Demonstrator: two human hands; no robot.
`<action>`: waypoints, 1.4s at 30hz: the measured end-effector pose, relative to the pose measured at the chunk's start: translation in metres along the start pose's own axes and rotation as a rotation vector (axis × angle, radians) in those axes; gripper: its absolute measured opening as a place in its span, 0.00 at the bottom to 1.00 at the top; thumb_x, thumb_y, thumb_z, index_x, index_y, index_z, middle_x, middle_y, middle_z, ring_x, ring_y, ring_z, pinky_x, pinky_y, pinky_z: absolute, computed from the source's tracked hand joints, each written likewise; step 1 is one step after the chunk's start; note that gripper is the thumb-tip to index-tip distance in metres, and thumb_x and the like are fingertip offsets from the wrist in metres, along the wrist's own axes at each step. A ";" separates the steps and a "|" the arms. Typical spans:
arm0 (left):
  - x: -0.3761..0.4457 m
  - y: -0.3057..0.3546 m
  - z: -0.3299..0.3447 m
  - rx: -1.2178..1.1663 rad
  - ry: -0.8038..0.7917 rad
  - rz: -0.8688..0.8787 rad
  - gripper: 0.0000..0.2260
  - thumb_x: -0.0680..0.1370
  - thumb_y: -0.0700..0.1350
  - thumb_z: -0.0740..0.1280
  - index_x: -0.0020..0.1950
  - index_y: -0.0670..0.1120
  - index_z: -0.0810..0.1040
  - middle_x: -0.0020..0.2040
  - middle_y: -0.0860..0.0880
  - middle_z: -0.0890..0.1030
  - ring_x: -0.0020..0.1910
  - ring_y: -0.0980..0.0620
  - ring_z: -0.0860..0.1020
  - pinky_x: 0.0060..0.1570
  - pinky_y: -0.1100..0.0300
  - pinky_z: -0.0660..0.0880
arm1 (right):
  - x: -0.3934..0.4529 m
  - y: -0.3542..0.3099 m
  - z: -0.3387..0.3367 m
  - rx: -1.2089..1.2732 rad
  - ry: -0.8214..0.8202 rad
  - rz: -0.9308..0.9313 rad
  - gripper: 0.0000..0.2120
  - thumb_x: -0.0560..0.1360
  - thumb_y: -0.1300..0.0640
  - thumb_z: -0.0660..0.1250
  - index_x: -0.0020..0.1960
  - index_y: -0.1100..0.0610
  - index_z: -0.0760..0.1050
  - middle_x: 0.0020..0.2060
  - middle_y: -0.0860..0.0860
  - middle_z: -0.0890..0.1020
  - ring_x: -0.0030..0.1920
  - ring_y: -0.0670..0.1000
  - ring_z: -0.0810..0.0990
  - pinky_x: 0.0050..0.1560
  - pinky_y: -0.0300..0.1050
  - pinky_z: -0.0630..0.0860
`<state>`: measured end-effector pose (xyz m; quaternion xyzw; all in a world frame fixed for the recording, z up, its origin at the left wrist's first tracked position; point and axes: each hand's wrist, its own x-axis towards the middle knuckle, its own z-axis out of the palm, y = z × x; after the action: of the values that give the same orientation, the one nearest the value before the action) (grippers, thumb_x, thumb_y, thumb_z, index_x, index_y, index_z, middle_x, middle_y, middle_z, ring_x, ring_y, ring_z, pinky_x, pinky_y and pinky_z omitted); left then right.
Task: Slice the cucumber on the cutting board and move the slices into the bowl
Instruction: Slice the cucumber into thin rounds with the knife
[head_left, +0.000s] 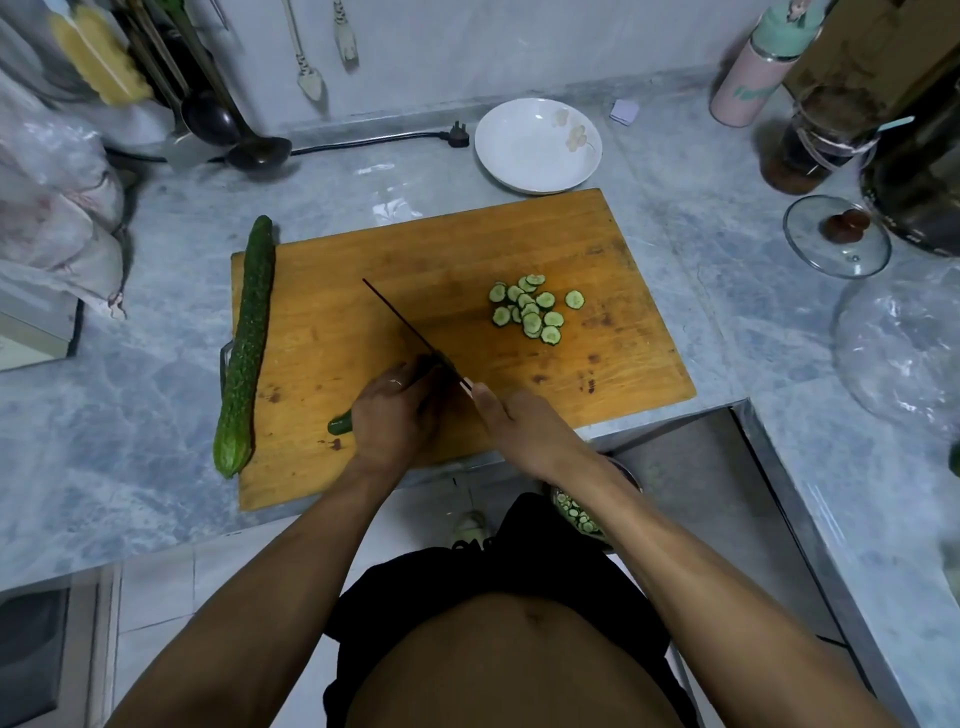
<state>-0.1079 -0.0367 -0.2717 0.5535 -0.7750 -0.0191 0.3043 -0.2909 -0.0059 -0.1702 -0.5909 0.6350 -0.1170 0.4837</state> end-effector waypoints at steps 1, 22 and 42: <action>0.001 0.000 -0.001 0.000 -0.006 -0.004 0.10 0.74 0.43 0.72 0.54 0.48 0.85 0.54 0.47 0.84 0.45 0.45 0.82 0.37 0.60 0.74 | 0.001 0.003 0.003 -0.004 0.008 -0.014 0.29 0.83 0.40 0.50 0.28 0.54 0.65 0.24 0.49 0.71 0.26 0.50 0.71 0.31 0.44 0.63; 0.001 0.020 -0.008 -0.112 -0.071 -0.250 0.10 0.75 0.40 0.69 0.54 0.45 0.86 0.57 0.45 0.83 0.56 0.47 0.81 0.57 0.60 0.75 | -0.005 0.027 -0.038 -0.140 -0.044 -0.129 0.31 0.84 0.41 0.48 0.28 0.57 0.64 0.24 0.51 0.69 0.26 0.48 0.69 0.25 0.35 0.63; -0.004 0.023 0.007 0.073 -0.093 -0.208 0.12 0.77 0.42 0.63 0.54 0.42 0.84 0.57 0.44 0.83 0.54 0.44 0.80 0.51 0.53 0.78 | -0.016 0.035 -0.042 -0.150 -0.139 -0.232 0.29 0.84 0.42 0.46 0.31 0.55 0.66 0.28 0.52 0.72 0.31 0.48 0.71 0.32 0.41 0.64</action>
<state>-0.1300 -0.0267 -0.2707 0.6402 -0.7268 -0.0482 0.2441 -0.3475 -0.0007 -0.1664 -0.7014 0.5344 -0.0834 0.4642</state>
